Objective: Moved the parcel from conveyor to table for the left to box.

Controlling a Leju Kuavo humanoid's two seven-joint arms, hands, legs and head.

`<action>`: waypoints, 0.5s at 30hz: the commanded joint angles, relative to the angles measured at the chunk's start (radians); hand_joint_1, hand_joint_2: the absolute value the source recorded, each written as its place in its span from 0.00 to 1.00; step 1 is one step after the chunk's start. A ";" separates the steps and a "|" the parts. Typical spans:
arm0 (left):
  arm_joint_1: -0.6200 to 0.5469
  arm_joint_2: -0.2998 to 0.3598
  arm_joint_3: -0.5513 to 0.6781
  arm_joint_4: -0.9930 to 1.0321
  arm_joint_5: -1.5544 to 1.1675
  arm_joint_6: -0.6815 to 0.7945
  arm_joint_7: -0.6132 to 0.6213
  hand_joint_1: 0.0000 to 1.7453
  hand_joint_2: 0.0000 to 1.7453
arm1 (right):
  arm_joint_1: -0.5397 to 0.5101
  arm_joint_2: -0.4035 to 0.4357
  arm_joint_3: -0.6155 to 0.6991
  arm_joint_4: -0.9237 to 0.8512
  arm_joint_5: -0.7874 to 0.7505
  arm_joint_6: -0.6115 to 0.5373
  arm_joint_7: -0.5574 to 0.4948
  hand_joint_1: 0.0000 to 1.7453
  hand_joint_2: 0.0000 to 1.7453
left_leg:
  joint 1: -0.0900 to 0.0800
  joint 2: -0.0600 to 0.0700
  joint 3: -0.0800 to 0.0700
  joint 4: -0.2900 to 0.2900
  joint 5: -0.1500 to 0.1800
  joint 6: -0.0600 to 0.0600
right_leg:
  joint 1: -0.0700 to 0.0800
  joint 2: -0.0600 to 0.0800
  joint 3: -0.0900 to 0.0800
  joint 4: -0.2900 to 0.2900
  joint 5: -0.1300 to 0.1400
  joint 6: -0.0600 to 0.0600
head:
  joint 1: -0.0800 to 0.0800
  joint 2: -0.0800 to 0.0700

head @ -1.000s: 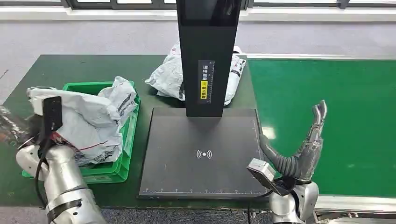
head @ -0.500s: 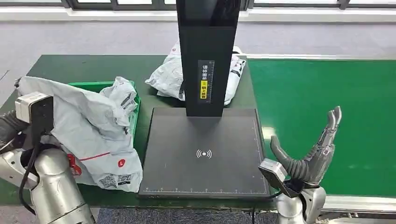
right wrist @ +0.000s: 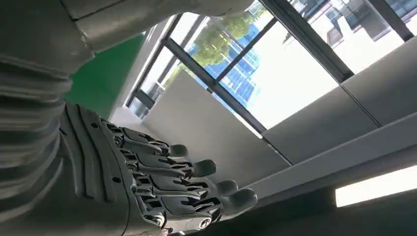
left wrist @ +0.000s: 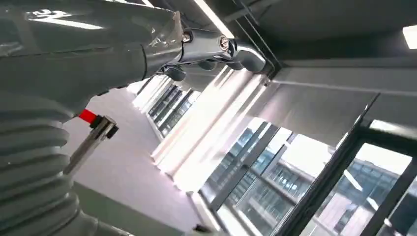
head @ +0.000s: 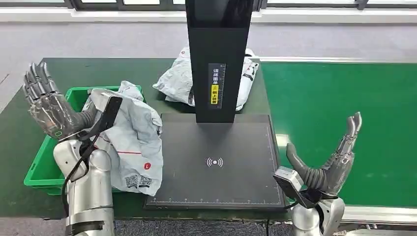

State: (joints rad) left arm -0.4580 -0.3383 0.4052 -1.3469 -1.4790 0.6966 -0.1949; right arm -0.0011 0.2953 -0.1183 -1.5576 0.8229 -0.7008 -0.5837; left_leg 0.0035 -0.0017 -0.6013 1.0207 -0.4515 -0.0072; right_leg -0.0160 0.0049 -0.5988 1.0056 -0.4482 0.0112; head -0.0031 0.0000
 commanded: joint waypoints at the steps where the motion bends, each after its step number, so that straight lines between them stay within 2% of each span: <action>1: -0.126 0.092 0.061 0.355 -0.092 0.002 0.136 0.00 1.00 | 0.042 0.054 0.007 0.023 0.002 0.003 0.006 0.00 1.00 | 0.001 -0.001 0.004 -0.003 0.000 -0.001 | 0.001 -0.001 0.004 -0.002 0.000 -0.002 | 0.000 0.000; 2: -0.127 0.100 0.056 0.367 -0.088 0.002 0.163 0.00 1.00 | 0.041 0.054 0.008 0.027 0.003 0.003 0.005 0.00 1.00 | 0.001 -0.002 0.004 -0.003 0.001 -0.001 | 0.001 -0.002 0.004 -0.002 0.000 -0.001 | 0.000 0.000; 8: -0.107 0.098 0.085 0.326 -0.059 0.002 0.149 0.00 1.00 | 0.040 0.054 0.011 0.039 0.011 0.003 0.009 0.00 1.00 | 0.001 0.001 0.004 -0.002 0.000 -0.001 | 0.001 0.000 0.004 -0.002 0.000 -0.002 | 0.000 0.000; 11: -0.087 0.080 0.111 0.261 -0.054 0.002 0.141 0.00 1.00 | 0.034 0.054 0.011 0.053 0.019 0.003 0.011 0.00 1.00 | 0.001 0.000 0.004 -0.003 0.000 -0.001 | 0.002 -0.001 0.005 -0.003 0.000 -0.002 | 0.000 0.000; 15: -0.080 0.092 0.081 0.267 -0.092 0.002 0.199 0.00 1.00 | 0.033 0.054 0.004 0.061 0.025 0.003 0.020 0.00 1.00 | 0.001 0.001 0.004 -0.003 0.000 -0.001 | 0.002 0.001 0.004 -0.002 0.000 -0.002 | 0.000 0.000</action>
State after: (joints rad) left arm -0.5164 -0.2705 0.4494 -1.1193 -1.5141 0.6992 -0.0534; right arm -0.0012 0.2953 -0.1160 -1.5560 0.8366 -0.7004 -0.5798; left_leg 0.0036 -0.0021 -0.6016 1.0207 -0.4513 -0.0076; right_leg -0.0160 0.0049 -0.5985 1.0058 -0.4483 0.0112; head -0.0027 0.0000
